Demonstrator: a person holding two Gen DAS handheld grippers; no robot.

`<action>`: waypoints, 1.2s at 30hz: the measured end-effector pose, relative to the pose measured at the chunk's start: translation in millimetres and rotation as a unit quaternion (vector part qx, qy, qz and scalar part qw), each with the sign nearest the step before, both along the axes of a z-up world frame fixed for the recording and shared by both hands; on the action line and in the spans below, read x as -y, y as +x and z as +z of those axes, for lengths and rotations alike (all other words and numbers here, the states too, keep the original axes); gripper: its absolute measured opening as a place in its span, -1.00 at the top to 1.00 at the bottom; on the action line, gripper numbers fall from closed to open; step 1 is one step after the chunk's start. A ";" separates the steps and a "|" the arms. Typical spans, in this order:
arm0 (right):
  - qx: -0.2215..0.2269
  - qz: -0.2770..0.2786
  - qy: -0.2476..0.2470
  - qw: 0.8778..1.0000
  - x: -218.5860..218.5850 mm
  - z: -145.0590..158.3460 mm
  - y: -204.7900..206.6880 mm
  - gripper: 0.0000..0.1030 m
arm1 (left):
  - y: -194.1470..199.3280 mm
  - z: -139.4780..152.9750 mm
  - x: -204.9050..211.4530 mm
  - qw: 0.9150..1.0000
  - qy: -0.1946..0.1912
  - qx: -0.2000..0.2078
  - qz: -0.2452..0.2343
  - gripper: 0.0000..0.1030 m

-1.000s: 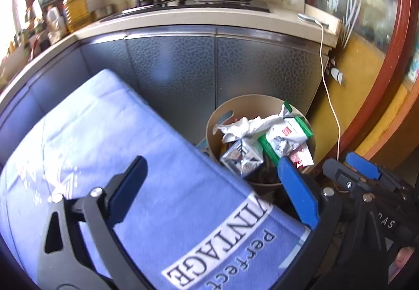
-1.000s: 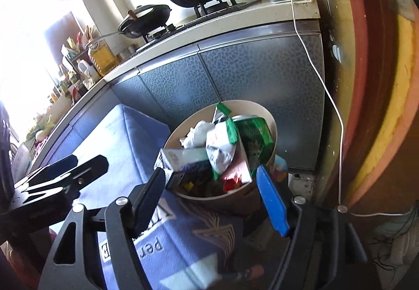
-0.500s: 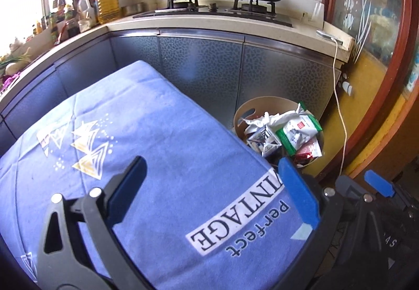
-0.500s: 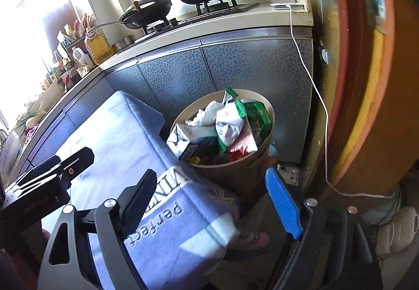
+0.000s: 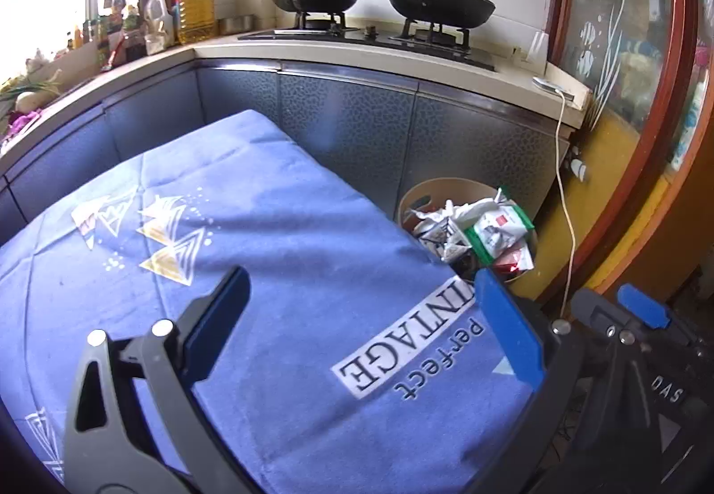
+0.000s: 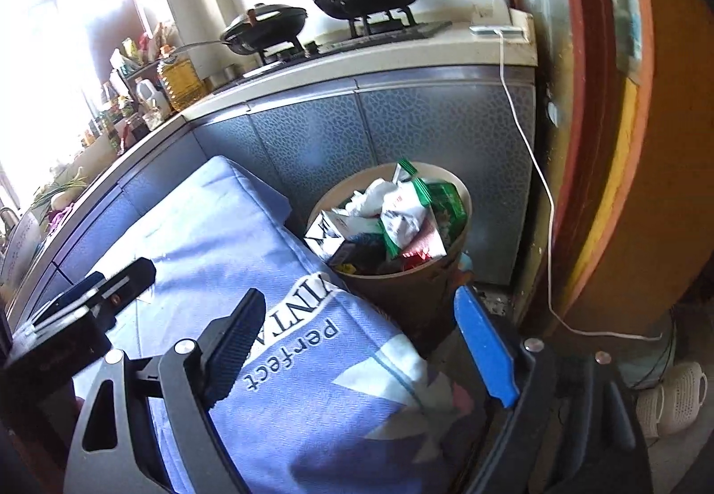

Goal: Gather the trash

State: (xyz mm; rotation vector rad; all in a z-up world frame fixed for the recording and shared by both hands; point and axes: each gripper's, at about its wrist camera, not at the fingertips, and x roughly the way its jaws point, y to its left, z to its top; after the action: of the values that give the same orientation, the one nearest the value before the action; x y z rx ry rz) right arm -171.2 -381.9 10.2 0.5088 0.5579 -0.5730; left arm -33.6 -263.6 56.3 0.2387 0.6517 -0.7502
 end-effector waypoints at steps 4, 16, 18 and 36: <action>0.003 0.016 0.013 1.000 8.8 -7.7 8.5 -0.65 | -0.9 -7.1 3.2 1.000 0.011 0.013 0.003 -0.88; 0.007 0.041 0.016 0.999 29.7 -34.6 13.6 -0.65 | 9.6 -30.4 28.5 0.999 0.043 -0.016 0.017 -0.88; 0.013 0.038 0.022 0.999 30.9 -35.4 12.6 -0.65 | 7.9 -30.6 27.8 0.999 0.049 -0.021 0.012 -0.88; 0.034 0.031 0.018 0.999 25.3 -20.4 -5.3 -0.65 | -27.1 -46.1 15.6 1.000 0.022 -0.017 -0.009 -0.88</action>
State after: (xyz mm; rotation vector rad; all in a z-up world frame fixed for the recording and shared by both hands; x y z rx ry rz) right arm -176.6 -407.2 -10.2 0.5413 0.5195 -0.4851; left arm -60.6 -279.2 10.2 0.2721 0.6995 -0.7583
